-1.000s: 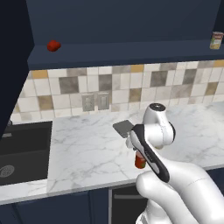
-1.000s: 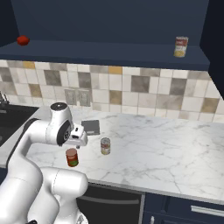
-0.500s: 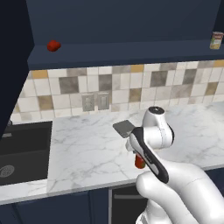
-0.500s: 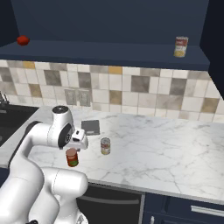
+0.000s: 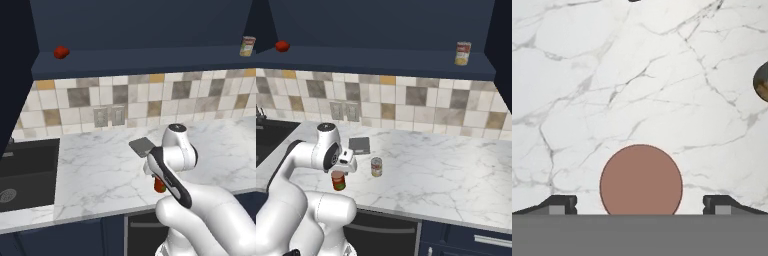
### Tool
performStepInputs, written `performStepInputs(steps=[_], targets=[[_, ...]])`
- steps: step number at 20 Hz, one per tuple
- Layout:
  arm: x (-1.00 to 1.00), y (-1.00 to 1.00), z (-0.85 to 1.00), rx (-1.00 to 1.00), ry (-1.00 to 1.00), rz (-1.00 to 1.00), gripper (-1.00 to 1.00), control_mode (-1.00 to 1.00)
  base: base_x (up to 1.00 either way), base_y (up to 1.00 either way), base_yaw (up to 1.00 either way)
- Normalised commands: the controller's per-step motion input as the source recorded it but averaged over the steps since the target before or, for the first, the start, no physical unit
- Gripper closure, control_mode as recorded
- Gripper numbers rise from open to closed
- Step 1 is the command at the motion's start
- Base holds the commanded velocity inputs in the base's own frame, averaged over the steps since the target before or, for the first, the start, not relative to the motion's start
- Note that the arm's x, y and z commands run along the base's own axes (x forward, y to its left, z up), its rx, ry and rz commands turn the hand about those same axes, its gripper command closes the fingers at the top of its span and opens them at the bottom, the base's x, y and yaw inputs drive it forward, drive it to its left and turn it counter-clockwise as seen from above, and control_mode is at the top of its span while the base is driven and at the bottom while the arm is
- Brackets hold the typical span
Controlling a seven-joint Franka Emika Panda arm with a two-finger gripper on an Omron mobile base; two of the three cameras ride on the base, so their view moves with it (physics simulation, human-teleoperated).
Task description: Pick the cans from the counter and place them in their designated side in the cabinet.
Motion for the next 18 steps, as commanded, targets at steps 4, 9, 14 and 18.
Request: performStepInputs(steps=[4, 9, 14, 18], targets=[[0.03, 0.00, -0.14, 0.00, 0.04, 0.00, -1.00, -1.00, 0.00, 0.00, 0.00], [0.01, 0.00, -0.15, 0.00, 0.03, 0.00, -1.00, -1.00, 0.00, 0.00, 0.00], [0.00, 0.00, -0.16, 0.00, 0.02, 0.00, -1.00, -1.00, 0.00, 0.00, 0.00], [0.00, 0.00, -0.16, 0.00, 0.01, 0.00, -1.00, -1.00, 0.00, 0.00, 0.00]])
